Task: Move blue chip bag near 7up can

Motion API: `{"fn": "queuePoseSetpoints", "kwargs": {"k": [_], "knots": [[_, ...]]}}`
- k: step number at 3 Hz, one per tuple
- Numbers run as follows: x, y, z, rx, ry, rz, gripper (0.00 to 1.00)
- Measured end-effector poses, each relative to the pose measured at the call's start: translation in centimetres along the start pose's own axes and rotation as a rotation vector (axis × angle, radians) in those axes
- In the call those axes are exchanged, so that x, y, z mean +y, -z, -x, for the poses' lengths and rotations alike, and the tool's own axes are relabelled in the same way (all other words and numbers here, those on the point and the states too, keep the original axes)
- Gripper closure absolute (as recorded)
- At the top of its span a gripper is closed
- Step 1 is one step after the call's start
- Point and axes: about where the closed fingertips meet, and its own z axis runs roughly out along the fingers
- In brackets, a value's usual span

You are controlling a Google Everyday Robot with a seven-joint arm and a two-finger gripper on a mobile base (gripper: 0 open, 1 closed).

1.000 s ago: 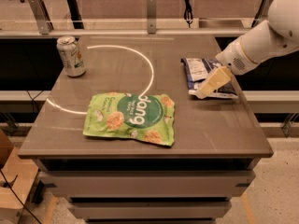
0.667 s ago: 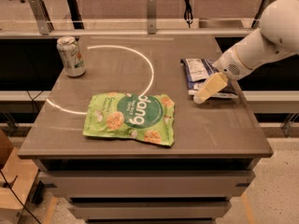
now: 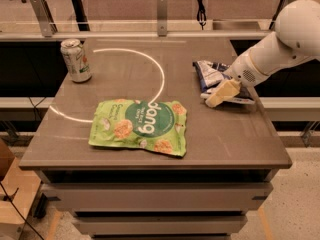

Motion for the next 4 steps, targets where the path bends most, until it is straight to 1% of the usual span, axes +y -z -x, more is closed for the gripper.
{"fn": "queuePoseSetpoints", "kwargs": {"k": [1, 2, 3, 4], "knots": [[0.0, 2.2, 2.1, -0.029, 0.057, -0.035, 0.64], [0.4, 4.9, 5.4, -0.070, 0.140, -0.068, 0.87], [0.9, 7.3, 9.3, -0.130, 0.230, -0.095, 1.00], [0.9, 7.3, 9.4, -0.131, 0.234, -0.097, 1.00]]}}
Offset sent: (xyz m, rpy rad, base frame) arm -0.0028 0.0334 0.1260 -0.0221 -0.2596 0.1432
